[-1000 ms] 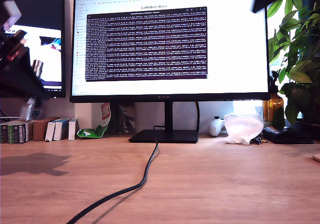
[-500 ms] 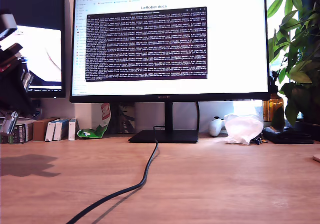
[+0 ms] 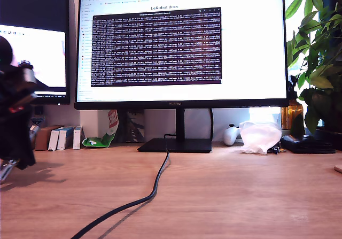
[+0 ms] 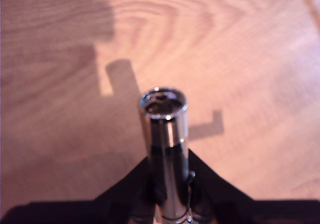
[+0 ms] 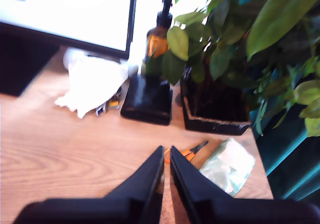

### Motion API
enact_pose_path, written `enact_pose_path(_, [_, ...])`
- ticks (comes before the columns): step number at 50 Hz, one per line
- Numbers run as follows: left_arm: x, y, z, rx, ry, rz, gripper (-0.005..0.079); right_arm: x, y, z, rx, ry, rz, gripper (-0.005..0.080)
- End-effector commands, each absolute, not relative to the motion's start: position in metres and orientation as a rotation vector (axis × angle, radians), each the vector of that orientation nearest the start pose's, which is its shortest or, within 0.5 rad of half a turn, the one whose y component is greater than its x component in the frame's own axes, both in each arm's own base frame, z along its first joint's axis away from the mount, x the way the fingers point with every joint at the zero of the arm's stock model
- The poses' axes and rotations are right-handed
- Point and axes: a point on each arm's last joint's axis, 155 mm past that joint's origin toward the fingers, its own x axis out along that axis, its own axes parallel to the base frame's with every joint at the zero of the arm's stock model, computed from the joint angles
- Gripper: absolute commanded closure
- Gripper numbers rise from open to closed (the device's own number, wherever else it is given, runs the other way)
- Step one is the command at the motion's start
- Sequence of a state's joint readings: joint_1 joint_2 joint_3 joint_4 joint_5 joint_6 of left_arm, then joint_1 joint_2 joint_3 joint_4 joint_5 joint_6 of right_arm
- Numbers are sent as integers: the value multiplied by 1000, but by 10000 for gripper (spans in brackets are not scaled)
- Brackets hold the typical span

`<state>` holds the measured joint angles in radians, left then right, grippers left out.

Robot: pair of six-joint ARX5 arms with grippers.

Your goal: Pick the metallic laser pointer with your right arm, pass it to your left arm, then place it down to the left side of the table

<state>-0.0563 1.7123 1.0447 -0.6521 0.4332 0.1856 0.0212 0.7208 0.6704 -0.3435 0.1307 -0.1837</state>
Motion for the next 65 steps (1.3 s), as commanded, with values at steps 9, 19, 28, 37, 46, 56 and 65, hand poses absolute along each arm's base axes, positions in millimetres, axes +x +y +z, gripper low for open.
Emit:
enact_pose_path(9, [351,-87,13,-73,1331,-484,765,302,-14,224,-209,409,-56,765])
enact_pose_path(19, [357,-79,2,-9,1333,-471,727,302,-7,225,-201,403,-16,765])
enact_pose_path(28, [368,-79,5,12,1290,-475,507,302,-7,225,-201,403,-15,765])
enact_pose_path(37, [375,-81,11,15,1264,-482,493,302,-7,225,-201,402,-15,765])
enact_pose_path(46, [387,-82,23,20,1230,-484,480,303,-6,225,-200,402,-14,765])
enact_pose_path(56, [404,-87,52,11,1194,-503,488,303,-2,225,-195,400,10,765])
enact_pose_path(65, [409,-68,62,63,1217,-421,777,303,-2,225,-195,400,10,765])
